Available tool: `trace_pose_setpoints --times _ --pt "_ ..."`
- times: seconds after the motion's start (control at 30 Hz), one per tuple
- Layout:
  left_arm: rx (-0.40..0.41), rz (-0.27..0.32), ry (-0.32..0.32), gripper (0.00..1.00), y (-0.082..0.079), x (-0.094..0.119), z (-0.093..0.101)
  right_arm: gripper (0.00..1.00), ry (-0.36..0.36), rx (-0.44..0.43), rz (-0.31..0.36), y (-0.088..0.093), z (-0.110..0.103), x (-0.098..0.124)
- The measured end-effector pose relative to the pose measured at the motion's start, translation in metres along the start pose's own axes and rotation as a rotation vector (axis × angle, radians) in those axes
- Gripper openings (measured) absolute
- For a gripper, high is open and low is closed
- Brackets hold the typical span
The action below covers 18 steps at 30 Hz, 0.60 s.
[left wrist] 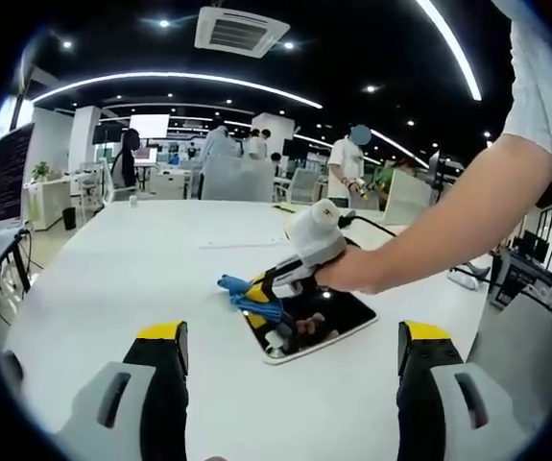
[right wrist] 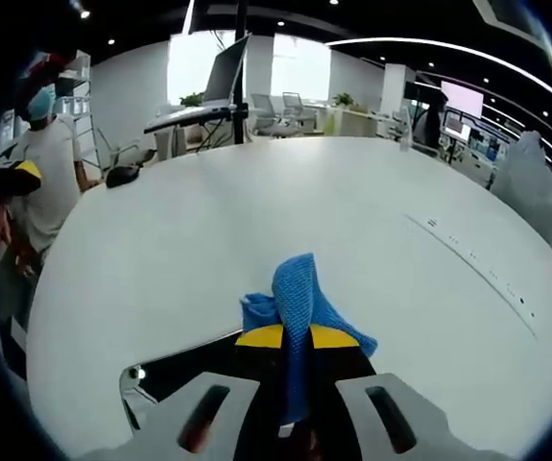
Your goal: Wipe the mirror surface with the cleaning cloth until all visible marks leave the cleaned area.
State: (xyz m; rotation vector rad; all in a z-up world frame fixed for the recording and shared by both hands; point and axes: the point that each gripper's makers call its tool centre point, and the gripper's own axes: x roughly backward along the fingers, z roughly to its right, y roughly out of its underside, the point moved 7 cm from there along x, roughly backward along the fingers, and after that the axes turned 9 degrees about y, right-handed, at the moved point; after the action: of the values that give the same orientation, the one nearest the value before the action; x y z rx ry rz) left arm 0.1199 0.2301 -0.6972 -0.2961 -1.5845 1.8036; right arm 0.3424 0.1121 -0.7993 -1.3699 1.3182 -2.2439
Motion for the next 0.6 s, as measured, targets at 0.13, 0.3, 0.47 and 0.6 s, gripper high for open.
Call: trace_pose_setpoints --times 0.13,0.3,0.47,0.6 --pt "-0.006 0.004 -0.001 0.91 -0.0018 0.0007 0.0002 0.03 0.009 -0.009 -0.001 0.0023 0.0015 0.0025" --pt "-0.009 0.0 -0.007 0.91 -0.0002 0.0033 -0.0001 0.03 0.013 -0.014 -0.007 0.0044 0.0036 0.0048" --pt "-0.01 -0.001 -0.007 0.91 0.0 0.0049 0.0009 0.03 0.018 -0.016 -0.009 0.0067 0.0053 0.0072" --pt "-0.009 0.003 -0.009 0.91 -0.0011 0.0048 0.0013 0.03 0.02 -0.016 -0.013 0.0086 0.0072 0.0093"
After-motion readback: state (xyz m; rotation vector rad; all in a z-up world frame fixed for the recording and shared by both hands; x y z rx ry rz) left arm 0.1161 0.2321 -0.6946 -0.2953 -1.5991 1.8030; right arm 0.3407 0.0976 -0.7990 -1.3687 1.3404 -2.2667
